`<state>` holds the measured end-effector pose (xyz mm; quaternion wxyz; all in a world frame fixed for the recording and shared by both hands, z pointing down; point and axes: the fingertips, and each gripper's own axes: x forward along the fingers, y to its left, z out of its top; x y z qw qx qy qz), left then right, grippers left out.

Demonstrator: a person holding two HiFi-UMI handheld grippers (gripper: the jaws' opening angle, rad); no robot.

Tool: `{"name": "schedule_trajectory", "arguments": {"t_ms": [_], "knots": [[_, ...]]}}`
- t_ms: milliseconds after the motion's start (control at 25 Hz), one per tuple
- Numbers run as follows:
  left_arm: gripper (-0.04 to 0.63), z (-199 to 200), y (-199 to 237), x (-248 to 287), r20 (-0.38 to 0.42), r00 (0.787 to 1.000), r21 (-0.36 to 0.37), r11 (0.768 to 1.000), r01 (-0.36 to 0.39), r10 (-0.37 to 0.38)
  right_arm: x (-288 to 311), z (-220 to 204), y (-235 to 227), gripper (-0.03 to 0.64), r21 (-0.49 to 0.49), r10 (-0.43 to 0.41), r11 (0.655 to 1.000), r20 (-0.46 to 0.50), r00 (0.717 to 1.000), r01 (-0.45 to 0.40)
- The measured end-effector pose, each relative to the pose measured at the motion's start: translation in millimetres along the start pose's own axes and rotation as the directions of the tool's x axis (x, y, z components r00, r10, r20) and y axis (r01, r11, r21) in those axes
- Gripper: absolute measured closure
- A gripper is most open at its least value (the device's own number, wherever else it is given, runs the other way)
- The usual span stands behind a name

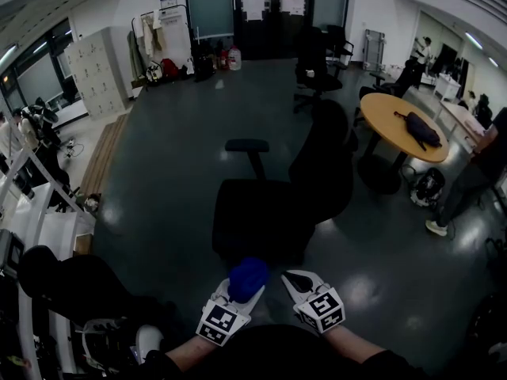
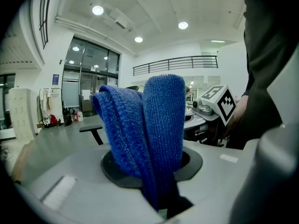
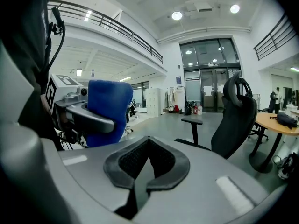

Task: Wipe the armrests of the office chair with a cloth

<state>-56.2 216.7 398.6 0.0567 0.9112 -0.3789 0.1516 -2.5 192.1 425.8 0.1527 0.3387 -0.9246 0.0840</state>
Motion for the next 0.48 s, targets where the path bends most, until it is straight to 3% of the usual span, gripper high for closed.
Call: {"name": "schedule_trajectory", "arguments": {"t_ms": [480], "knots": [[0.463,0.7,-4.4,1.9,-0.001,1.0,-0.004,1.0,0.01,-0.01,-2.5,-2.4,-2.1,0.615,0.006,-0.002,1.0,-0.009,1.0,0.002]]}}
